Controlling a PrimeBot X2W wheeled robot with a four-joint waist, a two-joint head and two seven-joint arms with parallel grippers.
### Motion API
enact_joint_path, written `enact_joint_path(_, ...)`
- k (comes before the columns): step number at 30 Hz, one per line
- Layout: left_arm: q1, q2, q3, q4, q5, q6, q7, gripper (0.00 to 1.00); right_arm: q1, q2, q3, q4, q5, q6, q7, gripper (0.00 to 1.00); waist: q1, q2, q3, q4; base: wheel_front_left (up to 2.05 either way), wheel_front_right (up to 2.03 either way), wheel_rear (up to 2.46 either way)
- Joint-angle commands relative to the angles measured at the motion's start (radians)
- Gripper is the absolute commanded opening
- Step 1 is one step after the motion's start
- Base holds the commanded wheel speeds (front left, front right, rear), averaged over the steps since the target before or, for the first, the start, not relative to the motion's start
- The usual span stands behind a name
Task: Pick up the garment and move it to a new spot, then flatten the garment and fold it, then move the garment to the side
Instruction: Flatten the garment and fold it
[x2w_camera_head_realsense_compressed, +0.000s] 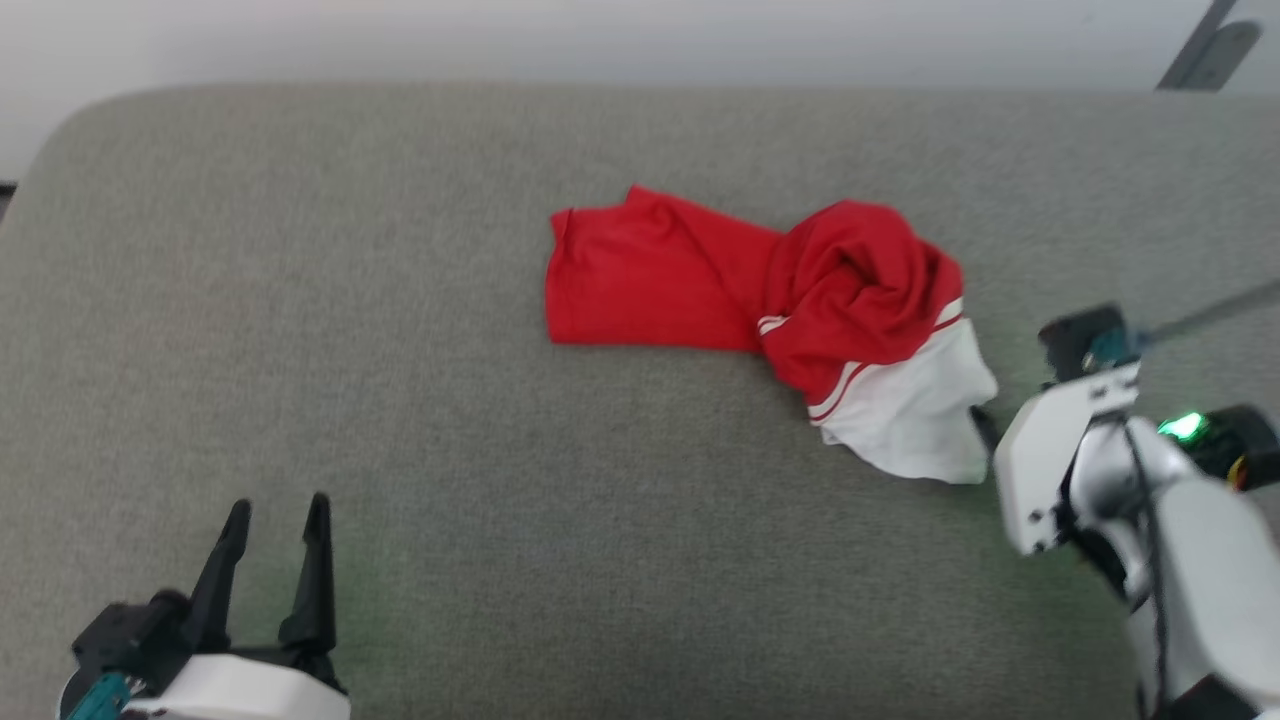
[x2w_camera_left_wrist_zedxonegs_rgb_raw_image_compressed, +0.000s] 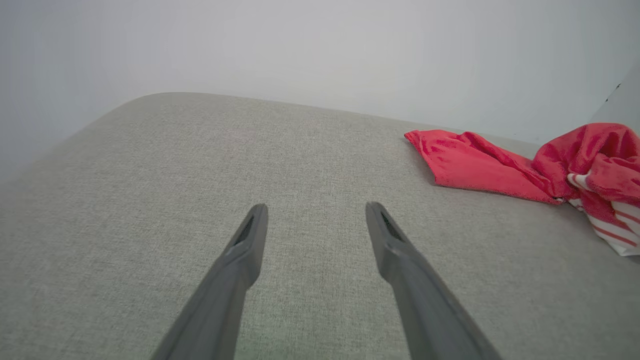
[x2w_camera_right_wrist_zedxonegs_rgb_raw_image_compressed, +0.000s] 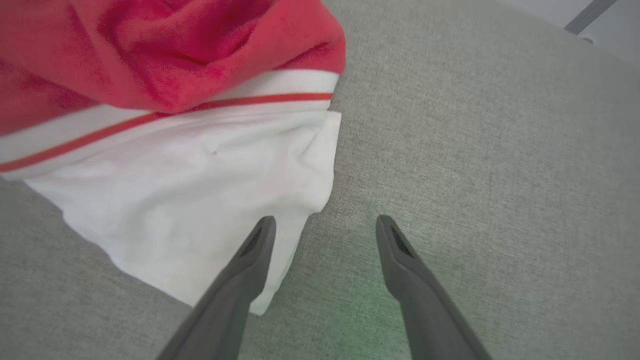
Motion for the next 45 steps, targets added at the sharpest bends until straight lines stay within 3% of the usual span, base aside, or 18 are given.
enact_joint_path(1,-0.018,-0.003,-0.002,0.002,-0.008,0.002,-0.005,1.00,-0.011,-0.009,0.000,-0.007,0.006,-0.001,0.036,1.00,0.0000,0.0000,0.035,0.022,0.00,0.00,0.00)
enact_joint_path(7,-0.068,-0.005,-0.031,0.018,-0.033,0.002,-0.005,1.00,-0.052,-0.055,0.035,-0.086,0.057,-0.001,0.294,1.00,0.0000,0.0000,0.095,0.058,0.00,0.00,0.00)
enact_joint_path(8,-0.076,-0.005,-0.035,0.021,-0.038,0.002,-0.005,1.00,-0.049,-0.055,0.036,-0.095,0.061,-0.001,0.315,0.94,0.0000,0.0000,0.100,0.063,0.00,0.00,0.00)
enact_joint_path(10,-0.088,-0.002,-0.043,0.027,-0.046,0.002,-0.005,1.00,-0.034,-0.059,0.044,-0.117,0.068,-0.001,0.342,0.38,0.0000,0.0000,0.108,0.072,0.00,0.00,0.00)
enact_joint_path(11,-0.092,-0.001,-0.044,0.030,-0.048,0.002,-0.005,1.00,-0.025,-0.058,0.042,-0.127,0.068,-0.001,0.349,0.00,0.0000,0.0000,0.112,0.073,0.00,0.00,0.00)
enact_joint_path(20,-0.099,0.014,-0.047,0.039,-0.063,0.002,-0.005,1.00,-0.001,-0.053,-0.042,-0.185,0.039,-0.002,0.306,0.00,0.0000,0.0000,0.120,0.042,0.00,0.00,0.00)
enact_joint_path(32,-0.106,0.036,-0.079,0.030,-0.070,0.002,-0.005,1.00,0.088,-0.046,-0.507,-0.255,-0.112,-0.001,0.159,0.00,0.0000,0.0000,0.121,-0.013,0.00,0.00,0.00)
enact_joint_path(45,-0.130,0.080,-0.118,0.041,-0.088,0.002,-0.005,1.00,0.068,0.024,-0.820,-0.151,-0.319,-0.001,-0.015,0.00,0.0000,0.0000,0.138,-0.019,0.00,0.00,0.00)
